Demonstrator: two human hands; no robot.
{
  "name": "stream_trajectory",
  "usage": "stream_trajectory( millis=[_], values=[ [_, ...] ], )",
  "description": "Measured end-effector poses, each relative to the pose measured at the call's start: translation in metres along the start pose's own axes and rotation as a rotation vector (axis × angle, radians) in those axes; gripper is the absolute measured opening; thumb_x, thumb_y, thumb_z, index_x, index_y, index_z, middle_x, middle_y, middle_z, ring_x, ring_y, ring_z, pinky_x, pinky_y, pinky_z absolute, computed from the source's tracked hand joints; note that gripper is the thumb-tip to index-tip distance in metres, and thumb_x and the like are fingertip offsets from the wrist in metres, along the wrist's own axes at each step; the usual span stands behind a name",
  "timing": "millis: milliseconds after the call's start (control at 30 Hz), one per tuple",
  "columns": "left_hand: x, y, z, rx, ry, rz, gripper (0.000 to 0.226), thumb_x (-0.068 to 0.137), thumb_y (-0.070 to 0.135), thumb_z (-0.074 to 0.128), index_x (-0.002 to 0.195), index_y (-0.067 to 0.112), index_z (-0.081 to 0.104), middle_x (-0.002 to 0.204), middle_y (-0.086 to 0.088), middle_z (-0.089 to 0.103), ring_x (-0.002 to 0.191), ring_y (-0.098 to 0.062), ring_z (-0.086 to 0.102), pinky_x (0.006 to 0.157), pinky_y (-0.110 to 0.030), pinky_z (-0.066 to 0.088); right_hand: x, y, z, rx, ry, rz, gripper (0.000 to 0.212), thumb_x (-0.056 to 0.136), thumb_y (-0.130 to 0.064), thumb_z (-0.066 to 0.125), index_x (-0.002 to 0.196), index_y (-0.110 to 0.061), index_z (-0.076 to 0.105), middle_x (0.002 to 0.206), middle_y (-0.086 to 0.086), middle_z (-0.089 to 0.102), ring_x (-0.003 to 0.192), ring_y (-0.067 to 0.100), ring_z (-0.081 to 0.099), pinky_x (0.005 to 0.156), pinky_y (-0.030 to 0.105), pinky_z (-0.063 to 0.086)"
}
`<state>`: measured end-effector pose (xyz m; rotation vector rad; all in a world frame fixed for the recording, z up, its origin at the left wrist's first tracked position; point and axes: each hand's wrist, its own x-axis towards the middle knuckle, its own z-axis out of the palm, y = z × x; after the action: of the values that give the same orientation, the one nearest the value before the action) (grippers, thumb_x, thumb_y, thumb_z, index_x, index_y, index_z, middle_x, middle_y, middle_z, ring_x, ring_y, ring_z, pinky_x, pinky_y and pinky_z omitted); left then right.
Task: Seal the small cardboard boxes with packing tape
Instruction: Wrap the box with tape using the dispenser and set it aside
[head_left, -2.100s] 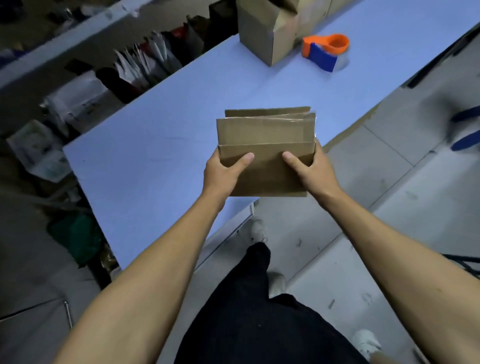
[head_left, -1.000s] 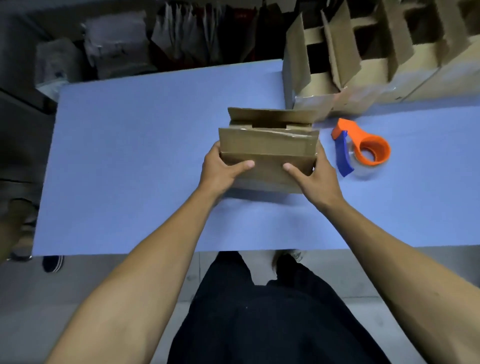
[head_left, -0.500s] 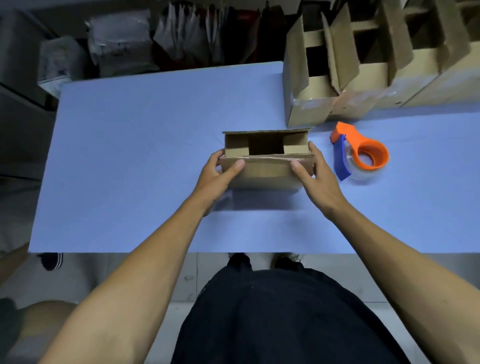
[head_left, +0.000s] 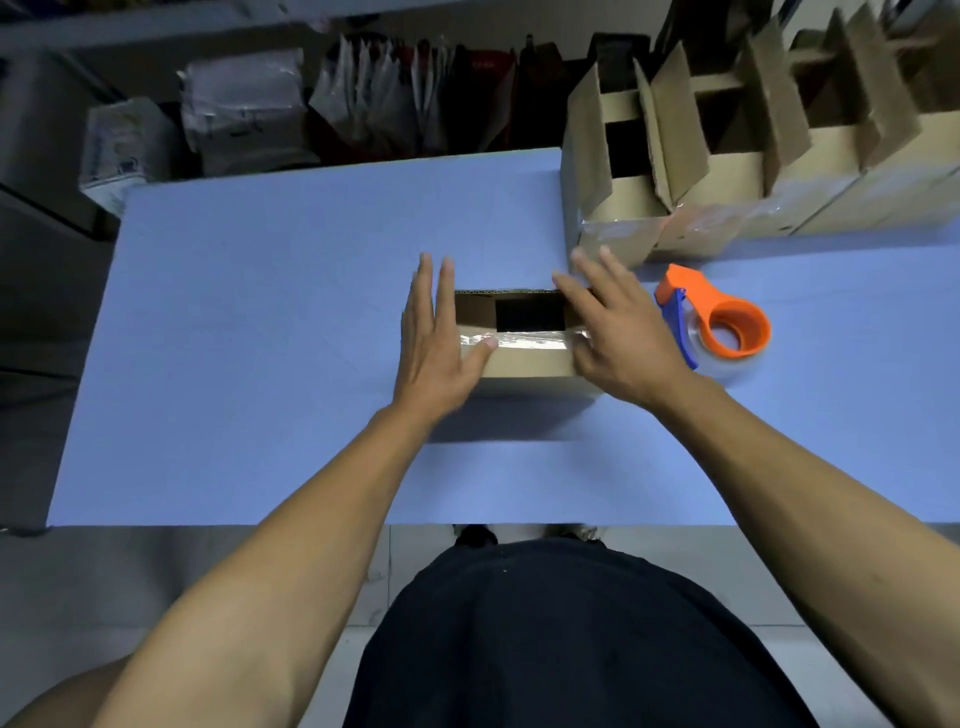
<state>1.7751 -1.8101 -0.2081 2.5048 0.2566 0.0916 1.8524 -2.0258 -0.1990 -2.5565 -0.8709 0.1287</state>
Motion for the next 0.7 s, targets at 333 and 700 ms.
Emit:
stream_trajectory(
  millis=[333, 700],
  values=[
    [-0.005, -0.015, 0.010, 0.392, -0.380, 0.270, 0.077, 0.096, 0.057, 0.011, 0.158, 0.012, 0.020, 0.167, -0.003, 0.008, 0.154, -0.024, 0.003, 0.121, -0.051, 0.010, -0.024, 0.005, 0.018, -0.056, -0.270, 0.041, 0.075, 0.095, -0.058, 0.015, 0.158, -0.018, 0.022, 0.167, 0.001, 0.009, 0.154, 0.022, 0.004, 0.119, 0.055, 0.013],
    [-0.005, -0.010, 0.012, 0.481, -0.399, 0.266, 0.077, 0.099, 0.061, 0.025, 0.159, 0.017, 0.005, 0.167, 0.002, -0.006, 0.154, -0.022, -0.010, 0.122, -0.044, -0.003, -0.041, 0.047, 0.005, 0.014, 0.243, 0.466, 0.044, 0.090, -0.013, 0.061, 0.130, 0.001, 0.053, 0.123, 0.025, 0.053, 0.113, 0.044, 0.049, 0.092, 0.046, 0.039]
  ],
)
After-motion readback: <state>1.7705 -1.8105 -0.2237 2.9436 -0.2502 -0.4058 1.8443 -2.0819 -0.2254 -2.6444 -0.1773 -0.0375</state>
